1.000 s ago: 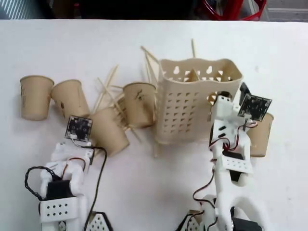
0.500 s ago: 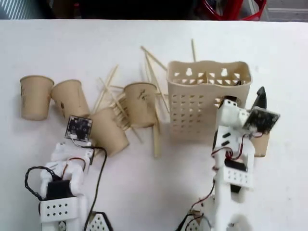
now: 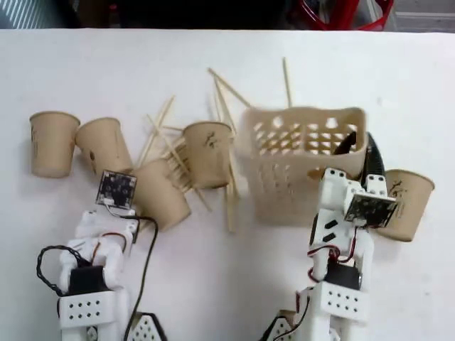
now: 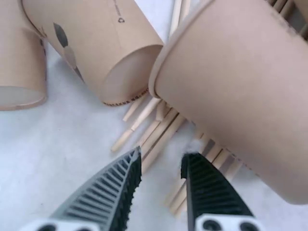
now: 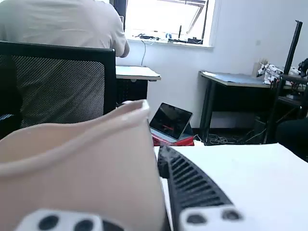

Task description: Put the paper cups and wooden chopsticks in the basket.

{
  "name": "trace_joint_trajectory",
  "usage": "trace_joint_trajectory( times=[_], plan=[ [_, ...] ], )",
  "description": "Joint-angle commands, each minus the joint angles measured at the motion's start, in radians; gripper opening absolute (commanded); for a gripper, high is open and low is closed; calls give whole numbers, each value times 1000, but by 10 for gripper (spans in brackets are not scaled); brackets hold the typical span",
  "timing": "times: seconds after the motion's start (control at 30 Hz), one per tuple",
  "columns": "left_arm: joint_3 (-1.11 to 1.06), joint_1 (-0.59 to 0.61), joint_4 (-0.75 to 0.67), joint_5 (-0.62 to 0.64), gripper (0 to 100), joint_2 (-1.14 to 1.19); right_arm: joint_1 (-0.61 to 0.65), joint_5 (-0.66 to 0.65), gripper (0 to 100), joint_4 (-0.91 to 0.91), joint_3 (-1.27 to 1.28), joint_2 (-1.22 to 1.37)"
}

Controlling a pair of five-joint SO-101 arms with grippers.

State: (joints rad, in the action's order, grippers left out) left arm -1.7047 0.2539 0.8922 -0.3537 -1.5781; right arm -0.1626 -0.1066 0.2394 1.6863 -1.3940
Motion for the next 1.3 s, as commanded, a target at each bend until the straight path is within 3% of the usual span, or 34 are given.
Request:
trace_joint_trajectory(
  times=[0.0, 0.37, 0.53, 0.67, 0.8, 0.93, 1.03, 1.13, 1.27],
  plan=[
    [6, -12, -18, 12, 151, 4, 21, -25, 16, -91, 9, -108],
    [6, -12, -18, 12, 151, 5, 85, -26, 16, -449, 5, -410],
    [5, -91, 48, 3, 154, 2, 85, -28, 16, -483, 5, -397],
    [55, -38, -32, 3, 154, 1, 93, -20, 16, -496, 5, -397],
    [334, 30, -51, -97, 154, 10, 87, -20, 16, -496, 5, -397],
    [729, 16, 81, -18, 155, 35, 93, -18, 16, -521, 5, -397],
    [1036, -88, 190, 5, 204, 199, 93, -18, 16, -524, 5, -397],
    [1352, -209, 339, 115, 259, 481, 93, -18, 16, -521, 5, -397],
    [1771, -409, 552, 270, 260, 862, 94, -18, 16, -518, 5, -397]
  ],
)
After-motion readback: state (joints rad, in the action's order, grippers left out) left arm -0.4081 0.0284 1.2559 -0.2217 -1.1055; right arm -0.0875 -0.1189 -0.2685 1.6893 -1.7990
